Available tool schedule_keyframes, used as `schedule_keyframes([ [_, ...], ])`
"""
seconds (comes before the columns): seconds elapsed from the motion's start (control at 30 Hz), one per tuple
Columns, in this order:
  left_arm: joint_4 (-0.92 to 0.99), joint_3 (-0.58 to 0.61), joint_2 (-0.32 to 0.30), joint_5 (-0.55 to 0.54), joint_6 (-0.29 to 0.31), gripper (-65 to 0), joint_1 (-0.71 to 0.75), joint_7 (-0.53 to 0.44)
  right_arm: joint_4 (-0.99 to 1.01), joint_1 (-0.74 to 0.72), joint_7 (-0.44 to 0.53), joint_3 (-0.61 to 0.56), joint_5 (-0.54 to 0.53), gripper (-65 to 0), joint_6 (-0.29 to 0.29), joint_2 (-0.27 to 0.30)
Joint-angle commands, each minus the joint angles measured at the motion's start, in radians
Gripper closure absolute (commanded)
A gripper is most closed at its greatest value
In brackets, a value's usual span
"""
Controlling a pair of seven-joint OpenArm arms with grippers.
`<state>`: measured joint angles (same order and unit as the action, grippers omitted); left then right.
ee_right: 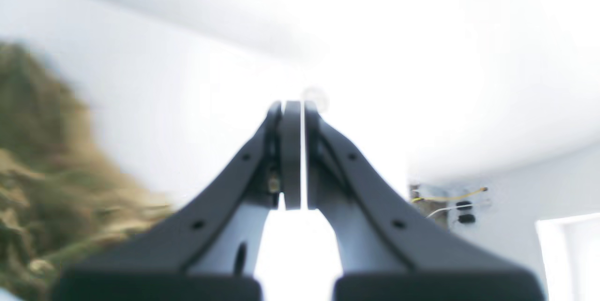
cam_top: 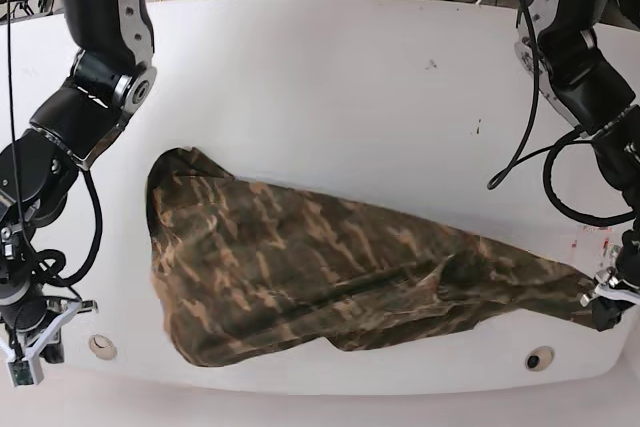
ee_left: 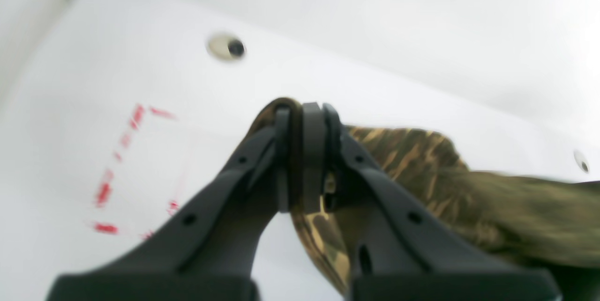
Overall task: Fold the T-shirt properly
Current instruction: 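Lift the shirt with both grippers and pull it toward the left gripper, then release the right gripper and grasp the shirt's loose edge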
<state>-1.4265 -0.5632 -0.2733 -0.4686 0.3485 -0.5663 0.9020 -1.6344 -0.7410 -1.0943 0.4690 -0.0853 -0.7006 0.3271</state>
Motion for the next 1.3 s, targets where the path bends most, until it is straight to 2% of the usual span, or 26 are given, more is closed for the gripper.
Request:
schedule_keyframes([
  [0.0,-0.059,0.007,-0.036,-0.023,0.007,-1.1,-0.070,-0.027,0.020,-0.090,0.018,-0.002,-0.014,0.0,0.002,0.019],
  [0.17,-0.069,0.056,-0.057,-0.023,0.008,-1.2,-0.151,0.010,0.082,-0.206,-0.011,-0.003,-0.014,0.0,0.002,0.034],
  [0.27,-0.109,0.055,-0.091,-0.023,0.010,-1.2,-0.137,0.058,0.082,-0.214,-0.040,-0.003,-0.017,0.0,0.002,0.047],
  [0.4,-0.133,0.056,-0.093,-0.023,0.010,-1.2,-0.080,0.067,0.082,-0.173,-0.050,-0.002,-0.023,0.0,0.002,0.036],
  [0.6,-0.199,0.015,-0.097,-0.023,0.010,-1.2,0.055,0.068,0.032,-0.038,-0.057,-0.002,-0.023,0.0,0.002,-0.035],
  [0.73,-0.233,-0.011,-0.100,-0.023,0.010,-1.2,0.150,0.070,0.023,0.044,-0.057,-0.031,-0.023,-3.8,0.002,-0.113],
  [0.8,-0.244,-0.034,-0.120,-0.023,0.017,-1.2,0.197,0.070,0.024,0.085,-0.057,-0.054,-0.023,-6.5,0.002,-0.145],
  [0.93,-0.250,-0.079,-0.131,-0.023,0.071,-1.2,0.291,0.070,0.029,0.140,-0.054,-0.103,-0.023,-15.5,0.002,-0.220],
  [1.1,-0.251,-0.157,-0.134,-0.023,0.079,-1.2,0.412,0.070,0.039,0.180,-0.053,-0.168,-0.015,-33.0,0.002,-0.322],
  [1.27,-0.251,-0.186,-0.166,-0.023,0.080,-1.2,0.501,0.070,0.168,0.180,0.000,-0.226,-0.018,-49.3,0.002,-0.379],
])
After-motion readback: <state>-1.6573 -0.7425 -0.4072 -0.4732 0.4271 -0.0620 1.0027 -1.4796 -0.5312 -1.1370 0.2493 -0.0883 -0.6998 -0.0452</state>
